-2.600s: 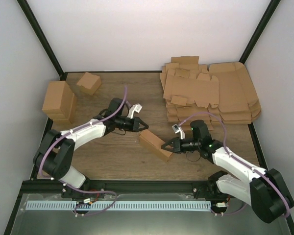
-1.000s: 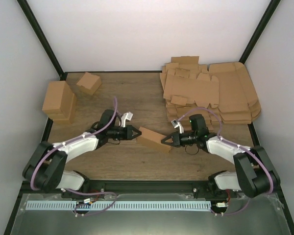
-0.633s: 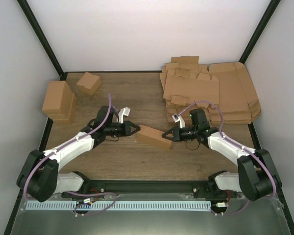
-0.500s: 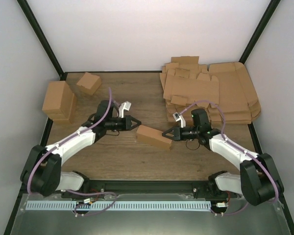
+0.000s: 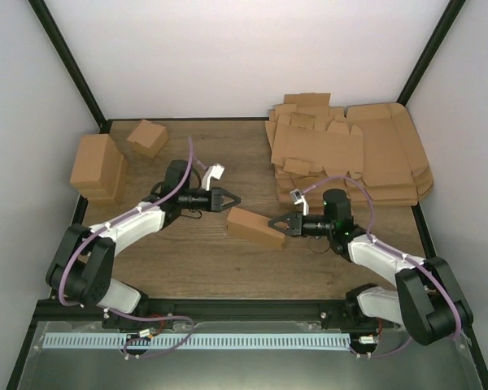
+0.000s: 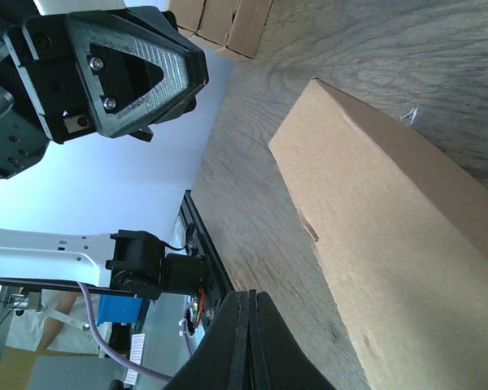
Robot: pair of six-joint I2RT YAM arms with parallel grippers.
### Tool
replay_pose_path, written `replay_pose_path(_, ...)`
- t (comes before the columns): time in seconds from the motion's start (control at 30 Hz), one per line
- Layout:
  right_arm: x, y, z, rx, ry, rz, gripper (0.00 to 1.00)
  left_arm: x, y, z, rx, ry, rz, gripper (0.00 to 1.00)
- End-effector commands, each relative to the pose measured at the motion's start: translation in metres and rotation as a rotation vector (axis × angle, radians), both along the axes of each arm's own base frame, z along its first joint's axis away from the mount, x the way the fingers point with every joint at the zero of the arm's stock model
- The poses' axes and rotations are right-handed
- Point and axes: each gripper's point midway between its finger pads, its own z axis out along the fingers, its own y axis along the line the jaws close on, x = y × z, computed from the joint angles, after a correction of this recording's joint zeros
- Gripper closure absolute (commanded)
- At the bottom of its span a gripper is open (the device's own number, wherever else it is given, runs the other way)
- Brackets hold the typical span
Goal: Fold the paper box
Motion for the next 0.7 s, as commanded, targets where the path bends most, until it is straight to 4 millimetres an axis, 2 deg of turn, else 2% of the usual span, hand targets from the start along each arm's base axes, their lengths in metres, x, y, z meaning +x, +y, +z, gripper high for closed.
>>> replay_pose_path(0.0,0.008,0.000,0.025,0.039,-0.079,-0.008,0.99,0.002,-0.001,0.017,-0.028,-0.064,-0.024,0.96)
replay_pose_path(0.1,0.005,0.000,0.013,0.032,-0.066,-0.001,0.99,-0.002,-0.003,-0.007,-0.052,-0.019,-0.029,0.96)
replay_pose_path(0.23,-0.001,-0.002,-0.016,0.018,-0.029,-0.001,0.99,-0.012,0.000,-0.046,-0.044,0.050,-0.028,0.96)
replay_pose_path(0.4,-0.006,-0.005,-0.044,-0.004,0.016,-0.004,0.99,-0.022,0.006,-0.071,-0.018,0.088,-0.023,0.96)
replay_pose_path(0.47,-0.007,-0.004,-0.043,0.000,0.023,0.002,0.99,-0.024,0.007,-0.072,-0.019,0.092,-0.025,0.96)
replay_pose_path(0.53,-0.004,-0.003,-0.032,0.005,-0.003,0.009,0.99,-0.023,0.006,-0.063,-0.027,0.075,-0.028,0.96)
replay_pose_path(0.67,0.008,0.000,0.002,-0.002,-0.087,0.005,0.99,-0.012,0.001,-0.029,-0.037,0.014,-0.033,0.96)
